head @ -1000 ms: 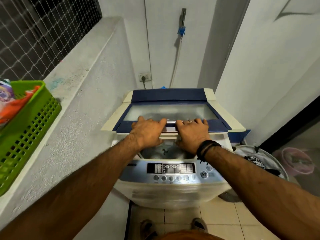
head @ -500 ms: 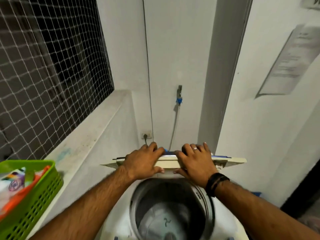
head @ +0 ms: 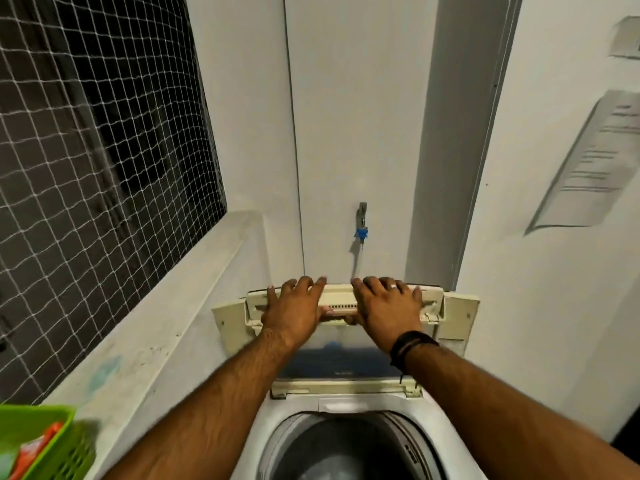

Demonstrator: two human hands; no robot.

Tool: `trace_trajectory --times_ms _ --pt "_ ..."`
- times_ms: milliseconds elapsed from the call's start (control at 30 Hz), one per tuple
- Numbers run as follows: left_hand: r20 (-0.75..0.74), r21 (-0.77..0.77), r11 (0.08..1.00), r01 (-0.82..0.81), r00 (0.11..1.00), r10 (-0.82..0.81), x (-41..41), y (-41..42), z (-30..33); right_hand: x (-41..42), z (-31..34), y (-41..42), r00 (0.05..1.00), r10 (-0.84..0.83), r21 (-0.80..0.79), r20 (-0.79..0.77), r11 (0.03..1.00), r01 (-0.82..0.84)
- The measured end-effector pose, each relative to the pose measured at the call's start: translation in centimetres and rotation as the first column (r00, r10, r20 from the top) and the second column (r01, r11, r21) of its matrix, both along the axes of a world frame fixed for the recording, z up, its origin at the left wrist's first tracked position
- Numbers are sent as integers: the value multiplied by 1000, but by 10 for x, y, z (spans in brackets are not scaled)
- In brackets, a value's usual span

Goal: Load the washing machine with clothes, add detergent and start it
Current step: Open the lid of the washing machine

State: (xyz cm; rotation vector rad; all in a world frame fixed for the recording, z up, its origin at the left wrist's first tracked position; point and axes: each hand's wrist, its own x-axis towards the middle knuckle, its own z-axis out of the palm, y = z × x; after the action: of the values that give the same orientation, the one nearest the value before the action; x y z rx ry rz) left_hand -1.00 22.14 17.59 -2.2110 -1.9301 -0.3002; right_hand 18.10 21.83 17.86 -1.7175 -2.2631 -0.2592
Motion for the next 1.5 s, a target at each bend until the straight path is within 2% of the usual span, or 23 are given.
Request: trace_trajectory --times_ms 267,733,1100,1500 --pt "117 -75 997 -5 993 14 -1 62 -8 -4 -1 61 1000 0 -86 -22 996 -2" --pt "98 -150 989 8 995 6 -5 102 -10 -5 -10 108 999 9 -151 -40 988 -15" --pt "-35 -256 965 -53 998 46 -3 79 5 -4 -10 85 999 3 -123 -40 992 -8" --pt "-52 -196 980 -26 999 16 -1 38 14 3 -1 52 998 12 -128 -62 992 -20"
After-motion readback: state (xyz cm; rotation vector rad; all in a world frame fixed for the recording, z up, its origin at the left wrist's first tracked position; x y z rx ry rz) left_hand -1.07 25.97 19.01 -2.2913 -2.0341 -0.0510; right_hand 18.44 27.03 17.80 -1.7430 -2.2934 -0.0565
